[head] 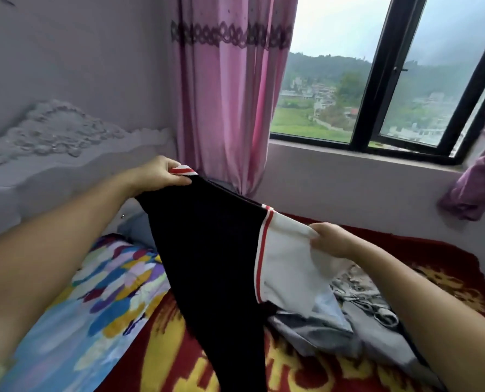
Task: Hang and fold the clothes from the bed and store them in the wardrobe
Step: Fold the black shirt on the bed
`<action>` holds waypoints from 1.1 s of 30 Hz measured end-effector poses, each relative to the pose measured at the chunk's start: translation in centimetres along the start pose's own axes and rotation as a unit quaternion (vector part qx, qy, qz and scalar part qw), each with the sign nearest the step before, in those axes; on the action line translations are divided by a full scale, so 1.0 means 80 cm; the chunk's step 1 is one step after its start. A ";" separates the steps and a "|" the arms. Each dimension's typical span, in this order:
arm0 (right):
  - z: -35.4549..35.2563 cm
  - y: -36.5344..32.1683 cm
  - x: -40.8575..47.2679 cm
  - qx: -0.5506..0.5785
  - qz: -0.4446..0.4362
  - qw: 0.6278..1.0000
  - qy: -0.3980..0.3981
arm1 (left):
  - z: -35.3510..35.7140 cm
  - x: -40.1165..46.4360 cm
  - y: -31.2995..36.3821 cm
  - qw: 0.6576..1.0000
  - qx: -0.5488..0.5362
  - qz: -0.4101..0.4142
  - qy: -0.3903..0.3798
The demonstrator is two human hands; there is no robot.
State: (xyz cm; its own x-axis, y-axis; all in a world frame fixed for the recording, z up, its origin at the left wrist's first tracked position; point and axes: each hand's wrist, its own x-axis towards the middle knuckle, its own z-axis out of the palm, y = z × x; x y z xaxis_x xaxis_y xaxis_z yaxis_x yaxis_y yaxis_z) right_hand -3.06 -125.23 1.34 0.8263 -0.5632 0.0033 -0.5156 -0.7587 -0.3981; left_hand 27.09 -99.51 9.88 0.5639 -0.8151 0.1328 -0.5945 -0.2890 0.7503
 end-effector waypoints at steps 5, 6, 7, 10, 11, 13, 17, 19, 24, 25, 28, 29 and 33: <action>0.008 -0.072 0.086 -0.047 -0.075 0.987 0.136 | -0.059 0.014 -0.030 0.965 0.090 0.053 0.239; 0.007 -0.080 0.096 -0.036 -0.091 0.981 0.165 | -0.069 0.007 -0.029 0.958 0.088 0.071 0.264; 0.008 -0.084 0.104 -0.021 -0.108 0.976 0.188 | -0.076 -0.004 -0.026 0.951 0.088 0.091 0.281; 0.023 -0.075 0.108 0.005 -0.141 0.967 0.213 | -0.066 -0.049 -0.016 0.948 0.082 0.145 0.273; 0.034 -0.065 0.106 0.003 -0.144 0.968 0.205 | -0.053 -0.067 -0.016 0.952 0.082 0.158 0.250; 0.069 -0.036 0.095 -0.019 -0.144 0.977 0.158 | -0.005 -0.108 -0.022 0.964 0.083 0.173 0.185; 0.175 0.052 0.054 -0.037 -0.153 0.986 0.058 | 0.168 -0.205 -0.088 0.980 0.094 0.169 0.044; 0.236 0.099 0.020 -0.055 -0.131 0.989 -0.030 | 0.273 -0.267 -0.138 0.987 0.109 0.100 -0.065; 0.392 0.244 -0.095 -0.133 -0.014 0.955 -0.265 | 0.521 -0.374 -0.228 0.862 0.190 -0.068 -0.465; 0.409 0.265 -0.113 -0.131 -0.001 0.947 -0.292 | 0.550 -0.380 -0.233 0.855 0.183 -0.079 -0.479; 0.450 0.310 -0.132 -0.086 0.031 0.945 -0.314 | 0.616 -0.361 -0.251 0.890 0.172 -0.106 -0.409; 0.463 0.318 -0.132 -0.056 0.049 0.952 -0.297 | 0.635 -0.349 -0.255 0.905 0.176 -0.108 -0.371; 0.512 0.319 -0.099 0.063 0.132 0.972 -0.183 | 0.703 -0.299 -0.274 0.915 0.248 -0.184 -0.258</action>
State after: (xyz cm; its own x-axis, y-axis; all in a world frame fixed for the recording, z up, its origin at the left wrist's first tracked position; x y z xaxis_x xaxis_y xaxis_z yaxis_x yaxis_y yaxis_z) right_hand -13.47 -126.77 -46.39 0.7064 -0.5610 -0.4316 -0.7076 -0.5451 -0.4496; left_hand -5.60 -101.87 -46.15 0.5092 -0.7082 -0.4890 -0.6782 -0.6800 0.2787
